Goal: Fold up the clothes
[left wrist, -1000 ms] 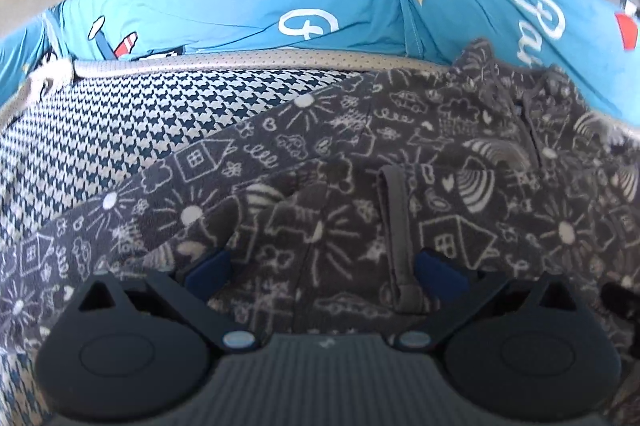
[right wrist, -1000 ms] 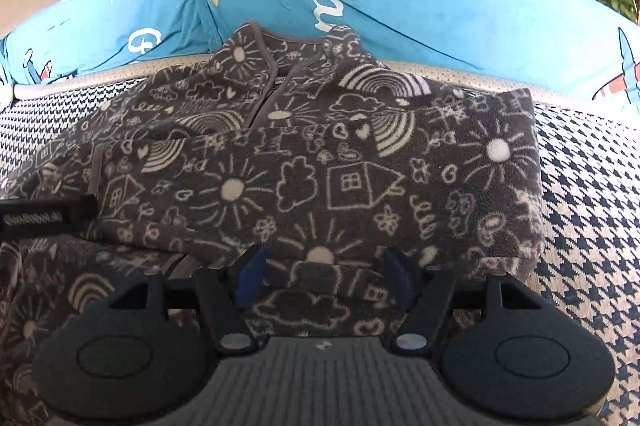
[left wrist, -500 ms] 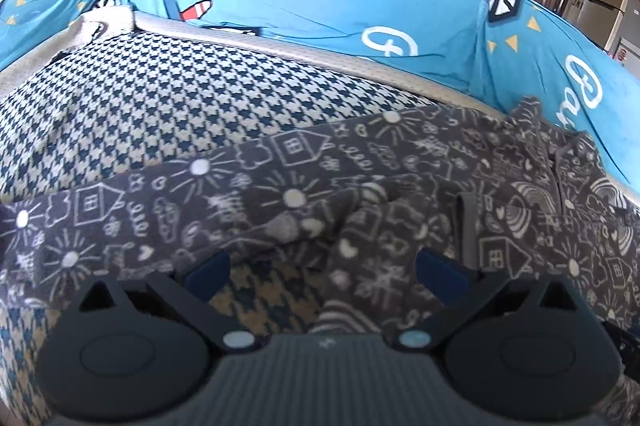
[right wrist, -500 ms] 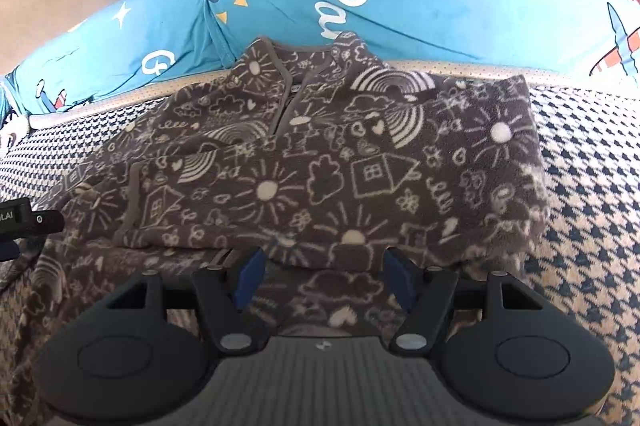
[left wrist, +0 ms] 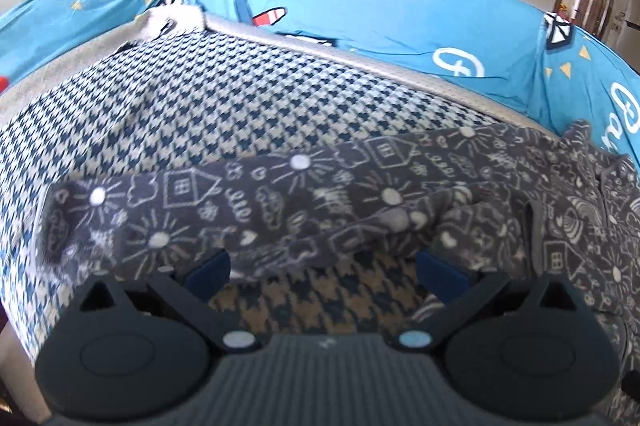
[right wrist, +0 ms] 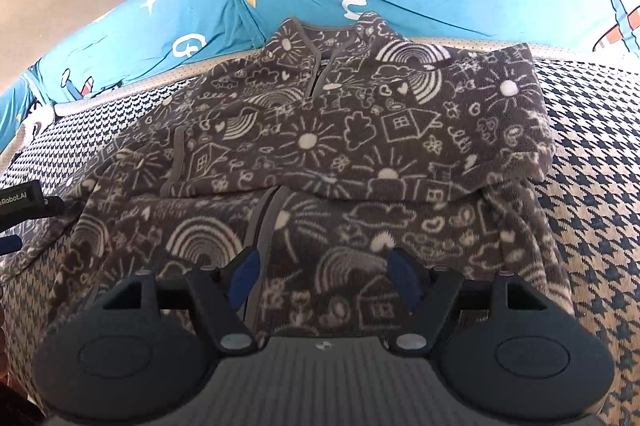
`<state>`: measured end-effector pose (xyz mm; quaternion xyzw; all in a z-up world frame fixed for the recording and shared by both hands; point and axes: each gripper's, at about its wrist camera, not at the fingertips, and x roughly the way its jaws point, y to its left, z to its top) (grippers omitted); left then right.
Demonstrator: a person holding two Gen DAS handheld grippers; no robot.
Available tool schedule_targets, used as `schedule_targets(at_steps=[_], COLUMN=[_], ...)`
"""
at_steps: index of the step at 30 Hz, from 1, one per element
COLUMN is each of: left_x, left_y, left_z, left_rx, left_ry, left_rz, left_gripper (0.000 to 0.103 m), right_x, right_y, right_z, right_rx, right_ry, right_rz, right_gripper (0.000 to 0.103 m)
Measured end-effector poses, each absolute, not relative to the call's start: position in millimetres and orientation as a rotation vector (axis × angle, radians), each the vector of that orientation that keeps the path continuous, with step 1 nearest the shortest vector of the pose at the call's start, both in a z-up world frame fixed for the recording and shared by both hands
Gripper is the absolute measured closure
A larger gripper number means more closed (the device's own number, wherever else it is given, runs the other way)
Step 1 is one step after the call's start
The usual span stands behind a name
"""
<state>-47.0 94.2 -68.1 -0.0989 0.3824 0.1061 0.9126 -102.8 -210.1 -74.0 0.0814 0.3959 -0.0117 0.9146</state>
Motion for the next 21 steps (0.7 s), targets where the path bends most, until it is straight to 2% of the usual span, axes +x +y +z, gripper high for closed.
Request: schedule_targets(at_steps=[7, 21], left_x=[-61.1, -91.6], left_y=[108.1, 171.3], left_z=[-70.8, -72.7], left_rx=[-0.208, -0.331], left_ry=[0.768, 0.765], left_rz=[0.29, 0.56], left_gripper=[0.009, 0.006], right_x=[-106.3, -105.2], right_y=[-199.8, -192.5], right_z=[-84.4, -93.0], right_rx=[0.084, 0.045], right_ry=[0.841, 0.84], right_rz=[-0.015, -0.004], right_gripper=[0.024, 0.012])
